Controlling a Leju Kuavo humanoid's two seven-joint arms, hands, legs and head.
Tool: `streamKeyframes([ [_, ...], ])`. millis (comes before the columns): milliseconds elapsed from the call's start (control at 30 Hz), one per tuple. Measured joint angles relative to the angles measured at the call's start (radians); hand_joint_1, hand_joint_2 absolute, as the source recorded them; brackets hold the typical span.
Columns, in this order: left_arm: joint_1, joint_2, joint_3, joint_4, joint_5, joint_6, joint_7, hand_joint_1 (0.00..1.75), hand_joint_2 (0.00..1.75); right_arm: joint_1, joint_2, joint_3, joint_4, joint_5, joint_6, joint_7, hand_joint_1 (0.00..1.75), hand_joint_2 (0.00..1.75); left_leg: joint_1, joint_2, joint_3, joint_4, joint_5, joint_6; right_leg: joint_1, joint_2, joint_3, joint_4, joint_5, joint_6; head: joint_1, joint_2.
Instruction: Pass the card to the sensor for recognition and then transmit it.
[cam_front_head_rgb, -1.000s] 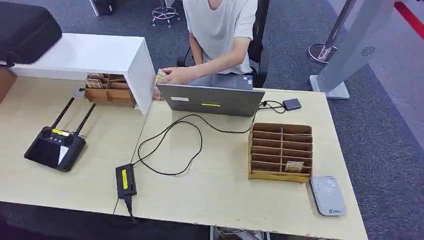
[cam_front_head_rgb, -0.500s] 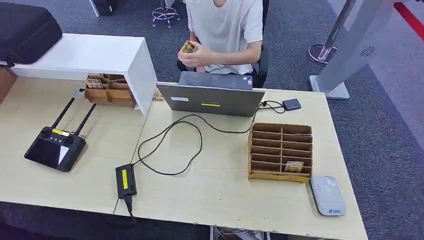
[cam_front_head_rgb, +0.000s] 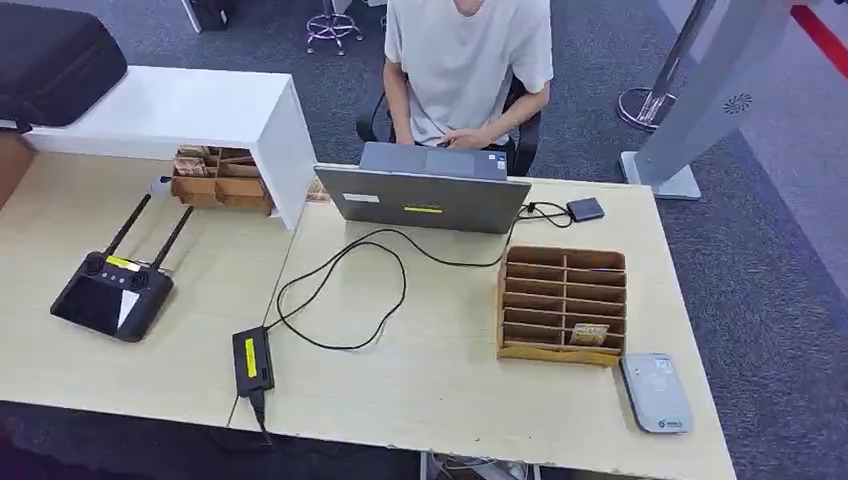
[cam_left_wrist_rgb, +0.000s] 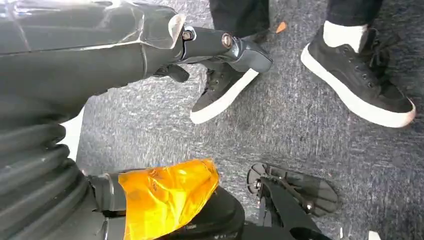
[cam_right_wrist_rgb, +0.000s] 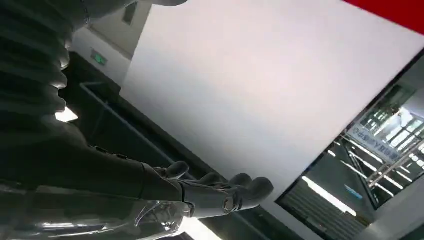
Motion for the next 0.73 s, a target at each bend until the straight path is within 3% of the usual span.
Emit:
streamKeyframes([
  [67, 0.0, 0.0, 0.001, 0.0, 0.011, 0.0, 0.0, 0.0, 1.75, 0.074, 0.004, -0.066, -0.003, 0.006, 0.073, 0.014, 0.0, 1.75, 0.0, 0.0, 0.001, -0.001, 0.0, 0.0, -0.001, 0.0, 0.0, 0.0, -0.001, 0.0, -0.001, 0.0],
  [100, 0.0, 0.0, 0.003, 0.0, 0.017, 0.0, 0.0, 0.0, 1.75, 0.127, 0.013, -0.101, 0.003, 0.005, 0.07, 0.024, 0.0, 1.75, 0.0, -0.002, 0.002, -0.001, 0.0, 0.0, 0.0, -0.001, 0.001, 0.0, -0.002, -0.001, 0.001, 0.0],
  [233, 0.002, 0.0, 0.005, 0.0, 0.035, 0.0, -0.001, 0.0, 1.75, 0.303, 0.133, -0.264, 0.09, 0.027, -0.046, 0.043, 0.0, 1.75, 0.003, -0.006, 0.003, -0.001, -0.002, -0.001, 0.003, -0.006, 0.005, -0.002, -0.003, -0.002, 0.0, 0.0],
  [533, 0.005, 0.002, 0.019, 0.001, 0.063, 0.0, -0.002, 0.0, 1.75, 0.426, 0.357, -0.377, 0.192, 0.089, 0.015, 0.108, 0.0, 1.75, 0.0, 0.004, 0.011, -0.005, -0.003, -0.003, 0.001, 0.004, 0.005, 0.0, -0.005, -0.005, -0.004, 0.0],
  [733, 0.006, 0.003, 0.027, 0.002, 0.073, 0.0, -0.003, 0.0, 1.75, 0.442, 0.453, -0.416, 0.212, 0.123, 0.084, 0.125, 0.0, 1.75, 0.0, 0.006, 0.012, -0.006, -0.003, -0.003, 0.001, 0.006, 0.006, 0.0, -0.005, -0.005, -0.004, 0.0],
])
